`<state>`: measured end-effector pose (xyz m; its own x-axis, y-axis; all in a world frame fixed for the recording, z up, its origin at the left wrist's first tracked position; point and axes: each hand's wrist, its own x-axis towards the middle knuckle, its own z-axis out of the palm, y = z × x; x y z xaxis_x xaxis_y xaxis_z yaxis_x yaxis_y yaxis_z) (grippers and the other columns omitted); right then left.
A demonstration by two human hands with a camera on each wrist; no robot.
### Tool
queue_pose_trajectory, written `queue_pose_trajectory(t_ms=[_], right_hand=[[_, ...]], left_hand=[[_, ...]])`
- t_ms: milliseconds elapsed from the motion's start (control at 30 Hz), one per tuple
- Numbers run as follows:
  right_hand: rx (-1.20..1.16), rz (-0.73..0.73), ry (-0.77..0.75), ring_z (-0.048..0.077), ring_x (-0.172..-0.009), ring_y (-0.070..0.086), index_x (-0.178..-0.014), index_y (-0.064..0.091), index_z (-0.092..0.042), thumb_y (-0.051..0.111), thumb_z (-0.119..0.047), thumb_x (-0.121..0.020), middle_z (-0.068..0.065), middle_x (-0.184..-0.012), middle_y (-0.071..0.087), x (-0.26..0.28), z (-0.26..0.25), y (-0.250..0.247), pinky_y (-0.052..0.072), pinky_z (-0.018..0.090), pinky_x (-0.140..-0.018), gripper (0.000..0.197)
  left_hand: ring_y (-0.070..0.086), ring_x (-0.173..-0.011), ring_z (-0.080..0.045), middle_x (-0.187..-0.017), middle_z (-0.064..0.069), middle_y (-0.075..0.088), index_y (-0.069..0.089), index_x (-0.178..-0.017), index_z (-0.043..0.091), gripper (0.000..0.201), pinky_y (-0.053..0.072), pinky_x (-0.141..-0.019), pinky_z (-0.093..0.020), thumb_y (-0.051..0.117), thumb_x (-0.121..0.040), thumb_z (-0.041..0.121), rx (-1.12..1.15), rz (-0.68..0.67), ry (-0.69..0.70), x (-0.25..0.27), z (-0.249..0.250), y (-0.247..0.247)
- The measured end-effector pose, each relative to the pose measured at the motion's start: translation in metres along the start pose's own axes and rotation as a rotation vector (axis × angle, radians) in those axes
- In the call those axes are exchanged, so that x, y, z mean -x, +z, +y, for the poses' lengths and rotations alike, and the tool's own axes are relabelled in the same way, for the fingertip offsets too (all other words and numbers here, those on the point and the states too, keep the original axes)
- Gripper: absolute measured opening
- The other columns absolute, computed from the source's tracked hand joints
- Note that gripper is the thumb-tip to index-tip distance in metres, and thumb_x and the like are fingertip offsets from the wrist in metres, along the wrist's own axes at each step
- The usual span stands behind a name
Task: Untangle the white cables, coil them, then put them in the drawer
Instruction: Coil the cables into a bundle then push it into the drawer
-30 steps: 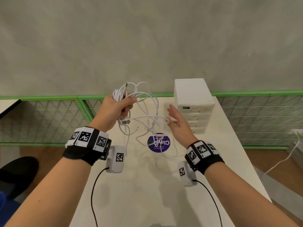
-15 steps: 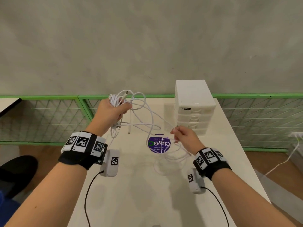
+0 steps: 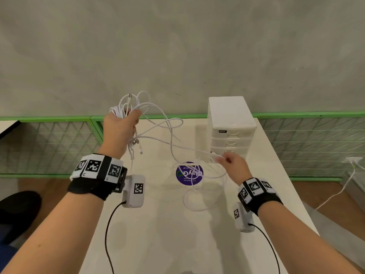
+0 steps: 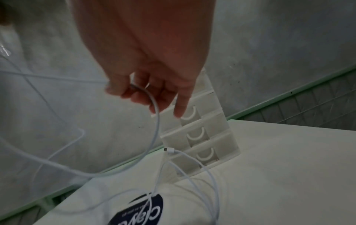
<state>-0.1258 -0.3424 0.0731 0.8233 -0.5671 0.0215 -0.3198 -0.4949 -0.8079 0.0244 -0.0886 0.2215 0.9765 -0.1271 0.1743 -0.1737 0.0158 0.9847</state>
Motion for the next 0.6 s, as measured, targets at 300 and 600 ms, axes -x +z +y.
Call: queue_pose_trajectory(t_ms=[300, 600], right_hand=[[0.096, 0.047, 0.167, 0.029, -0.100, 0.059, -0.112, 0.065, -0.015, 0.044, -0.019, -0.093, 0.011, -0.110, 0.067, -0.007, 0.001, -0.001, 0.044, 0.031, -0.082, 0.028], [-0.155, -0.554, -0.100, 0.005, -0.091, 0.061, -0.109, 0.065, -0.016, 0.067, -0.014, -0.084, 0.002, -0.105, 0.067, 0.023, -0.050, 0.030, 0.045, 0.008, -0.081, 0.025]], left_hand=[[0.035, -0.036, -0.009, -0.053, -0.001, 0.048, 0.050, -0.063, 0.016, 0.026, 0.028, -0.041, -0.018, 0.067, -0.083, 0.014, -0.039, -0.046, -0.026, 0.004, -0.013, 0.012], [0.036, -0.037, -0.011, -0.059, -0.008, 0.047, 0.054, -0.068, 0.010, 0.023, 0.029, -0.042, -0.023, 0.065, -0.087, 0.014, -0.036, -0.279, -0.102, 0.023, -0.018, 0.040]])
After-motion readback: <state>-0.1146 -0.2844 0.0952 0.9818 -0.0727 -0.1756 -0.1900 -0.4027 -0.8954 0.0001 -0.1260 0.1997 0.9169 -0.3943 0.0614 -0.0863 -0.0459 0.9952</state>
